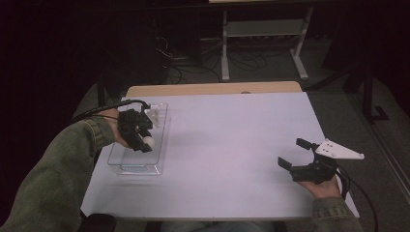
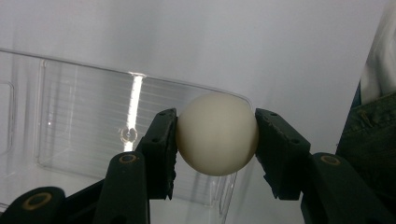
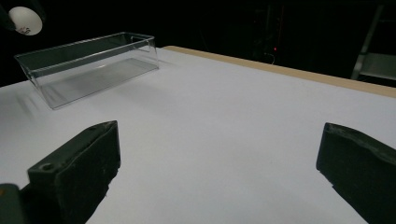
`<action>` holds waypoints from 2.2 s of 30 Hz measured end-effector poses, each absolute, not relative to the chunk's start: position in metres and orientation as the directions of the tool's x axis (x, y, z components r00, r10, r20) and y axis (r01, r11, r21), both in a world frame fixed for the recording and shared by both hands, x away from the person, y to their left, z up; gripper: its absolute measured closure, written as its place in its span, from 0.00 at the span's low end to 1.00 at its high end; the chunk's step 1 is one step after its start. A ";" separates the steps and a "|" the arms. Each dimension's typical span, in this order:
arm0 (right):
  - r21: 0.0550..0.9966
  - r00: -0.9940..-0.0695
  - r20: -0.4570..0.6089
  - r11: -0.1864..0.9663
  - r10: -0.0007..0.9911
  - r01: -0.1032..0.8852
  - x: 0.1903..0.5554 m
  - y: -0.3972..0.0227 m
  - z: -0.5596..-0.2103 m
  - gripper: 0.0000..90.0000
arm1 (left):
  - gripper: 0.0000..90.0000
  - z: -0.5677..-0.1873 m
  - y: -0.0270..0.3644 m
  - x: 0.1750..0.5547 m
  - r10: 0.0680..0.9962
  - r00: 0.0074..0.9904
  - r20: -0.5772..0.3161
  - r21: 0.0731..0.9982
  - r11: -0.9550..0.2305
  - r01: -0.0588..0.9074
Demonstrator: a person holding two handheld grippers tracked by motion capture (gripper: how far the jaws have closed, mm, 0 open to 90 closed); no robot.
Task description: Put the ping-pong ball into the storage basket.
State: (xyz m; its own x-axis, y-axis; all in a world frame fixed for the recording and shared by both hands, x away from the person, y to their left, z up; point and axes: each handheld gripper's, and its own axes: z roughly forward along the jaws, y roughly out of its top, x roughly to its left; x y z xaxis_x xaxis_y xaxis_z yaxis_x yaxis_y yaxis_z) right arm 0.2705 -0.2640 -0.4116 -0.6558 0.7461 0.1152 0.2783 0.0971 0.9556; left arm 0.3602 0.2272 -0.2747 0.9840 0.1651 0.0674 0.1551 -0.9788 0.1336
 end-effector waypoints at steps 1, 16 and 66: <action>0.955 -0.656 0.115 0.098 0.746 0.279 0.271 -0.264 -0.412 0.00 | 0.56 -0.275 0.228 0.360 0.164 0.984 0.067 0.133 -0.979 0.154; 0.955 -0.657 0.115 0.099 0.745 0.280 0.271 -0.264 -0.412 0.00 | 0.56 -0.281 0.241 0.359 0.189 0.980 0.066 0.135 -0.975 0.179; 0.950 -0.664 0.114 0.115 0.739 0.292 0.270 -0.262 -0.413 0.00 | 0.56 -0.344 0.236 0.381 0.191 0.982 0.007 0.117 -0.975 0.189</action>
